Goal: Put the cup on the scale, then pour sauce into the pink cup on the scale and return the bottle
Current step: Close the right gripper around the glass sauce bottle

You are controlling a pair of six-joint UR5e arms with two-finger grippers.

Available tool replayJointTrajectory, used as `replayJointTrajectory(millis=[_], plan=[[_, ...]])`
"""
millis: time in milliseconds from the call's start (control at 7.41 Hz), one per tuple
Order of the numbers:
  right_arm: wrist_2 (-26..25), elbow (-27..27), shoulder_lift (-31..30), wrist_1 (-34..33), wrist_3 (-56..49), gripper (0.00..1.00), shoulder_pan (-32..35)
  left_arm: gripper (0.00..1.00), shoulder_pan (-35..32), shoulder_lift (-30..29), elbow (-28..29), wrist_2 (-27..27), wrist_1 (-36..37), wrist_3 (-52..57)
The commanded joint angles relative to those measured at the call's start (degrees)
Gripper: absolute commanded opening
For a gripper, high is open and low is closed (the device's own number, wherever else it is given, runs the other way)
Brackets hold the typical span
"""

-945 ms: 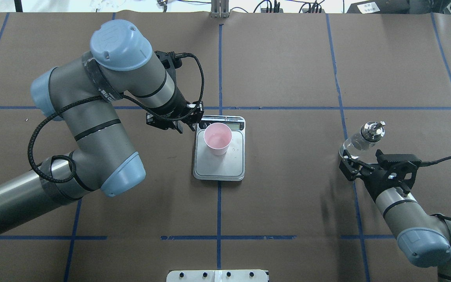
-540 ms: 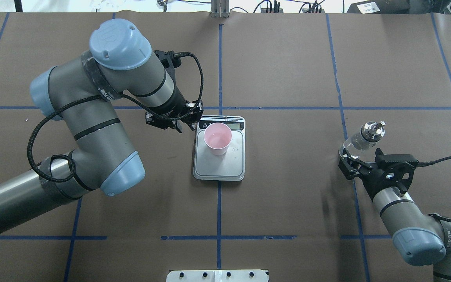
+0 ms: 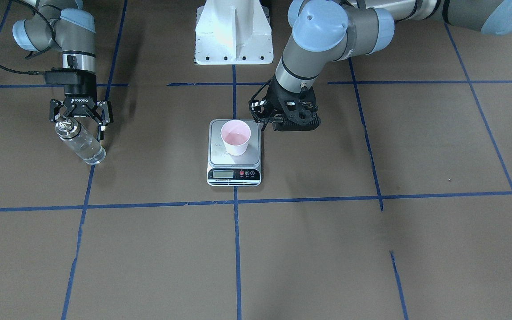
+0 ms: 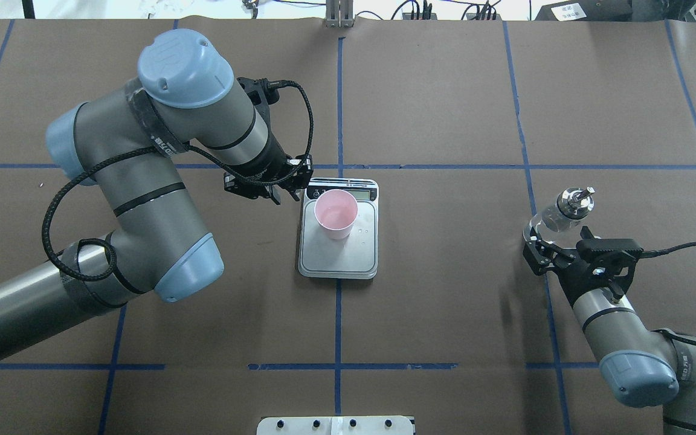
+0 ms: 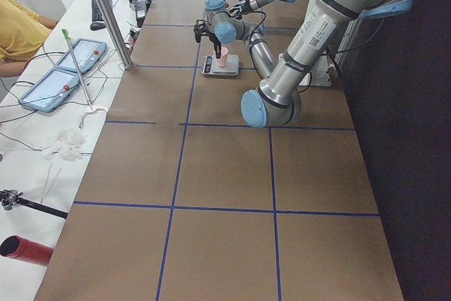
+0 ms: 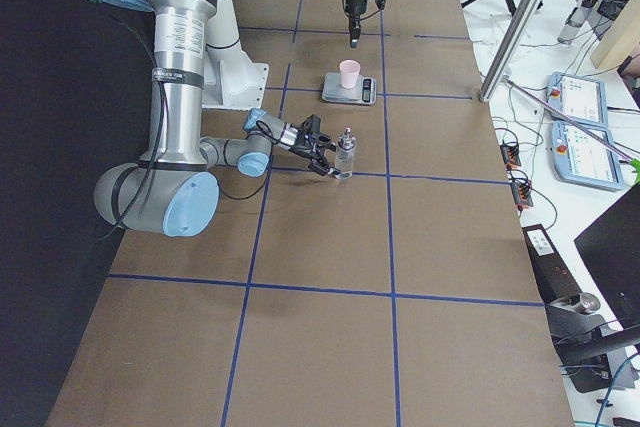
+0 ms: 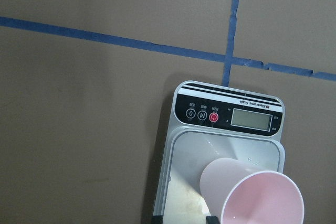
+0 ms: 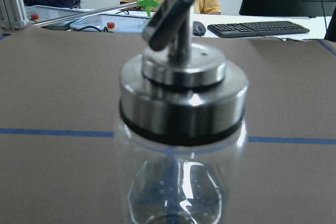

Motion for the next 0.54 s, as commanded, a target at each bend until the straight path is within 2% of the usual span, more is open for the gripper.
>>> replayJointTrajectory(millis=[0, 405], plan=[[-0.23, -0.40, 0.45, 0.16, 0.00, 0.99, 0.00, 0.39, -0.09, 0.00, -0.07, -0.08, 0.17, 0.00], [-0.49, -1.18, 1.33, 0.24, 0.00, 0.99, 0.00, 0.39, -0.09, 0.61, -0.15, -0.08, 0.08, 0.00]])
